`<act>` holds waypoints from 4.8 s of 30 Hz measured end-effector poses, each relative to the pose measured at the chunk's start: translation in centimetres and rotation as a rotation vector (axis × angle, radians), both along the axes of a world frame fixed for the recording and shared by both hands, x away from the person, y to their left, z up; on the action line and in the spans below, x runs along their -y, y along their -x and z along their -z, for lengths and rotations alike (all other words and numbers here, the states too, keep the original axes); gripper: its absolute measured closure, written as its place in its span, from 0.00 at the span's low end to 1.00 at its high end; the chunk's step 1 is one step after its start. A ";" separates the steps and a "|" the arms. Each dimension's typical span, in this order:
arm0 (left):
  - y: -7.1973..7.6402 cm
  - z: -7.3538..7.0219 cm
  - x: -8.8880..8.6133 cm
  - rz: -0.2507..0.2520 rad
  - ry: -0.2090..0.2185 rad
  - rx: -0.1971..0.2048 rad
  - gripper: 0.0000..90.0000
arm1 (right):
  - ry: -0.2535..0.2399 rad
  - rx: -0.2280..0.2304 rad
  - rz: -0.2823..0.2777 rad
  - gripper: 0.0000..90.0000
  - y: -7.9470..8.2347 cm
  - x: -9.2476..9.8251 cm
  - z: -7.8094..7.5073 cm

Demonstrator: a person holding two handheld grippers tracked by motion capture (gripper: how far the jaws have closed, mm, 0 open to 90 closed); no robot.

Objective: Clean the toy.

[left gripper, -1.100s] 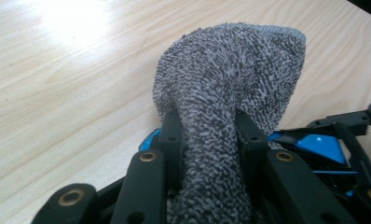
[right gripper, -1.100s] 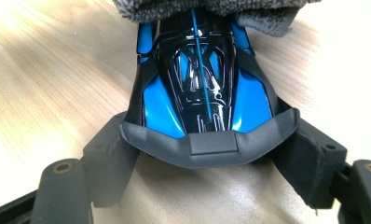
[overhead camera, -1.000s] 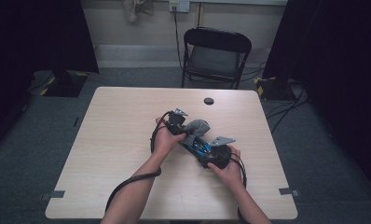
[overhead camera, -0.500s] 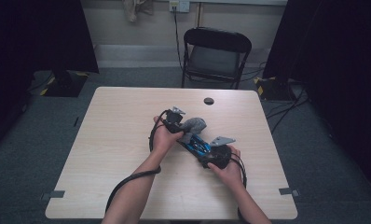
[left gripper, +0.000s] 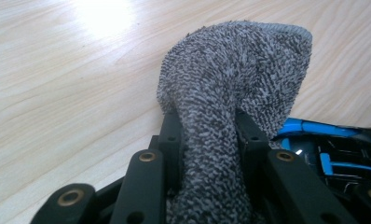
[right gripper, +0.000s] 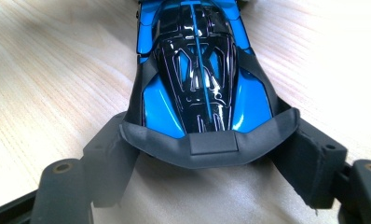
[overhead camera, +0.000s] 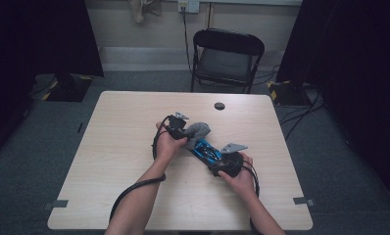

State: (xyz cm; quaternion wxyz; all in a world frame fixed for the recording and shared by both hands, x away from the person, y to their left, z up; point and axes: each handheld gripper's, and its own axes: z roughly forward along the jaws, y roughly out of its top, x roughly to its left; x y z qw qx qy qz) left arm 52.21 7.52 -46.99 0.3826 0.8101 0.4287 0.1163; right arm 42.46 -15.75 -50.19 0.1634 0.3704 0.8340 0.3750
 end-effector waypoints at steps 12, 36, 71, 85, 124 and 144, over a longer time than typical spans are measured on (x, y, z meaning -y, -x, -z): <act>0.2 0.9 -2.4 -0.054 0.013 -0.031 0.77 | 0.000 0.000 0.000 0.28 0.0 0.0 0.0; 4.7 0.7 -6.5 0.002 -0.007 -0.027 0.77 | 0.001 -0.001 -0.001 0.28 0.0 0.0 0.0; 7.1 0.8 -6.9 0.050 -0.004 -0.024 0.76 | -0.067 -0.025 -0.016 0.19 -0.6 1.0 -2.9; 8.4 0.6 -5.5 0.125 -0.008 -0.012 0.76 | -0.045 -0.077 0.006 0.40 -2.6 0.2 -2.9; 11.7 1.5 1.1 0.376 0.006 0.000 0.67 | -0.118 -0.128 0.016 0.46 -2.4 0.8 -2.1; 9.1 0.9 1.8 0.242 -0.024 -0.038 0.81 | -0.126 -0.151 0.005 0.50 -2.3 1.6 -2.2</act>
